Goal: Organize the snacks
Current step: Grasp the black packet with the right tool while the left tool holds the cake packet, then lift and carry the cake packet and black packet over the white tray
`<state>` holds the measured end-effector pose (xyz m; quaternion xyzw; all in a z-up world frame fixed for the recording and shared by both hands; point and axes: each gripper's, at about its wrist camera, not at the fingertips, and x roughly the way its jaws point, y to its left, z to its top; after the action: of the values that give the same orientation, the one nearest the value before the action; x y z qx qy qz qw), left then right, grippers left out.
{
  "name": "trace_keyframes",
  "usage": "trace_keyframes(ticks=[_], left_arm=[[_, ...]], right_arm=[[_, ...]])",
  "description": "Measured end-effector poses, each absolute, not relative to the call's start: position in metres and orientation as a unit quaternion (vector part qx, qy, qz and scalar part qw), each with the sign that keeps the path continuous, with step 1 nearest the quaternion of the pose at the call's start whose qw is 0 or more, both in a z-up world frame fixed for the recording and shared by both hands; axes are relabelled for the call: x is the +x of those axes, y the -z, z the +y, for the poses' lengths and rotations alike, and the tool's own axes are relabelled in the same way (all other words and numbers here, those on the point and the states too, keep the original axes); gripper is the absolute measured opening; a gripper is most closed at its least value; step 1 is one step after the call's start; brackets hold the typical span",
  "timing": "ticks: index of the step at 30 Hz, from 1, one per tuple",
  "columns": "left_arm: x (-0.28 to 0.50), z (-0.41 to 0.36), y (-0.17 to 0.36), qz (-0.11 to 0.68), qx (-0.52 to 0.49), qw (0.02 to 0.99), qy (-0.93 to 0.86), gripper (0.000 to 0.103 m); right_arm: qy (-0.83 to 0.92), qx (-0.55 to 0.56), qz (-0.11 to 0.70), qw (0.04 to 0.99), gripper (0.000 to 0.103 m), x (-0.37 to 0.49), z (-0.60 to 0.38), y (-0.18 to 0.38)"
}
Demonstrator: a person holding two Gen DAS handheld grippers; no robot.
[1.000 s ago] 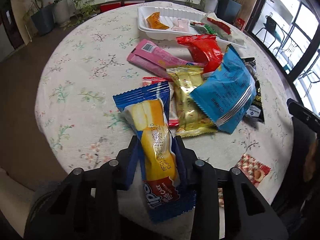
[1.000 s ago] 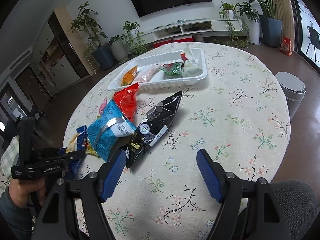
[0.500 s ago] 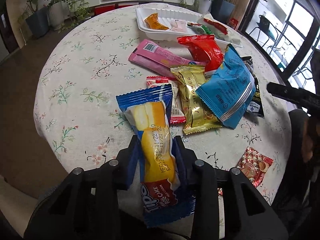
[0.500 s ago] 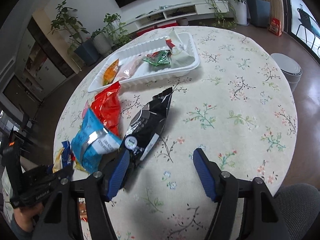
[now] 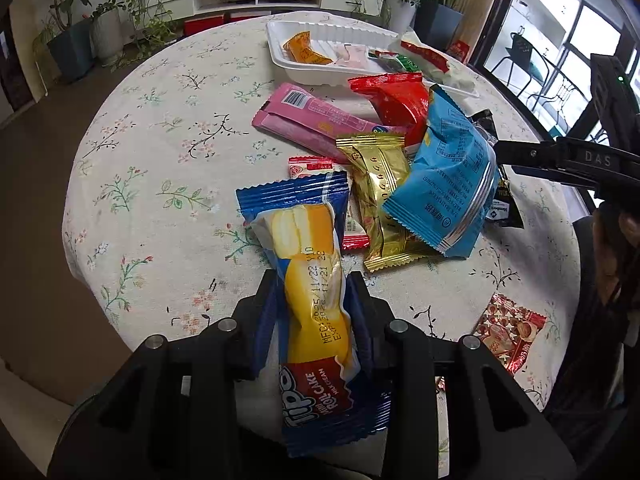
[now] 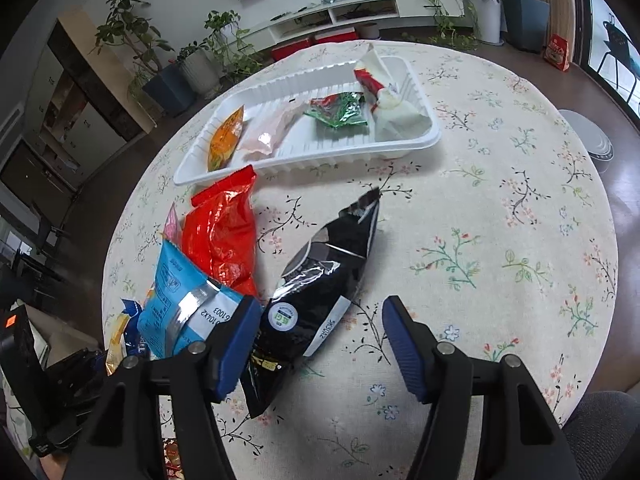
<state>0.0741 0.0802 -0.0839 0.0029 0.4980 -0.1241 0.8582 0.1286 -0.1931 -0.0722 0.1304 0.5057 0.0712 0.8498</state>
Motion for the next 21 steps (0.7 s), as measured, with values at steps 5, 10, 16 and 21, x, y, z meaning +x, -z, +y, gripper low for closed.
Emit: trace_keyframes(ticks=[5, 10, 16, 21], left_arm=[[0.074, 0.082, 0.084, 0.496, -0.001, 0.859, 0.126, 0.032], [0.073, 0.083, 0.084, 0.495, -0.003, 0.86, 0.127, 0.032], [0.073, 0.083, 0.084, 0.494, -0.006, 0.86, 0.128, 0.032], [0.073, 0.083, 0.084, 0.494, -0.006, 0.86, 0.128, 0.032]], right_arm=[[-0.07, 0.126, 0.52, 0.842, 0.064, 0.136, -0.19, 0.082], [-0.08, 0.138, 0.521, 0.838, 0.045, 0.137, -0.193, 0.092], [-0.097, 0.195, 0.529, 0.82, 0.044, 0.135, -0.21, 0.092], [-0.102, 0.206, 0.524, 0.82, 0.048, 0.129, -0.218, 0.089]])
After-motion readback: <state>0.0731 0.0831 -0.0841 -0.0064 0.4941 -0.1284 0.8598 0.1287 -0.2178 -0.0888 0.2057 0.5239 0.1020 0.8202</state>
